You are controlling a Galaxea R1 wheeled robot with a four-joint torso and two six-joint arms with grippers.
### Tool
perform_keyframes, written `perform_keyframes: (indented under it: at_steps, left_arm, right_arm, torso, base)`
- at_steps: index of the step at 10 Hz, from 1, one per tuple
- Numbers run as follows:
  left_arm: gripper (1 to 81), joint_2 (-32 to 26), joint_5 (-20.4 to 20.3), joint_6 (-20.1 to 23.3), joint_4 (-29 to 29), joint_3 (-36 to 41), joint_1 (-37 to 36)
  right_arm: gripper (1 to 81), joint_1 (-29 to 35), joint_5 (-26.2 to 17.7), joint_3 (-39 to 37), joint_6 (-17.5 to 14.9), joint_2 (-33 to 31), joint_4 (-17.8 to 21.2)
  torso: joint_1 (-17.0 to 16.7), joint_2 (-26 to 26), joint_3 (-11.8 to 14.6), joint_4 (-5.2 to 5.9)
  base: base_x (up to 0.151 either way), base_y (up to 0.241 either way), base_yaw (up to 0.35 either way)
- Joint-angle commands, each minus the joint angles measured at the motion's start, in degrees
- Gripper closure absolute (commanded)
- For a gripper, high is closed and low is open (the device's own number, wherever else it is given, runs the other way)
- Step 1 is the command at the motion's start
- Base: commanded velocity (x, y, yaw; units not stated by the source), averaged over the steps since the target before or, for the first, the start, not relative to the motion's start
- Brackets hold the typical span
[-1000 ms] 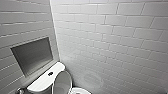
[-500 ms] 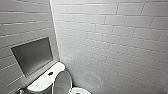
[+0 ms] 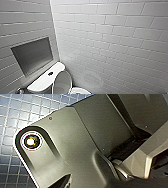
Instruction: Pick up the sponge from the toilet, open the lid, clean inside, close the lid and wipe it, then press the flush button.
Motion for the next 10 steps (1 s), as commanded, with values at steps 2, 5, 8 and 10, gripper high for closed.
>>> perform_keyframes:
  at_steps: [2,5,8,10]
  left_arm:
    - [1.0,-3.5,3.5,0.0,-0.9,8.0,-1.1]
    - [1.0,-4.6,3.4,-0.2,-1.0,9.3,-1.4]
    - [1.0,-4.5,3.6,-0.1,-0.9,9.4,-1.5]
    - [1.0,-4.7,3.6,-0.1,-0.9,9.4,-1.5]
  right_arm:
    - [81.1,1.5,-1.4,12.2,0.6,-6.8,-0.7]
    - [81.1,4.0,-14.6,11.5,0.3,-5.8,-0.1]
    - [81.1,5.7,-18.1,10.4,-8.0,-5.2,6.2]
    - [81.1,5.6,-17.0,11.2,-20.2,-5.8,17.4]
  torso:
    - [0.0,0.0,0.0,0.00]
    - [0.0,0.0,0.0,0.00]
    - [0.0,0.0,0.0,0.00]
    - [0.0,0.0,0.0,0.00]
  base:
    - [0.000,0.000,0.000]
    - [0.000,0.000,0.000]
    - [0.000,0.000,0.000]
    - [0.000,0.000,0.000]
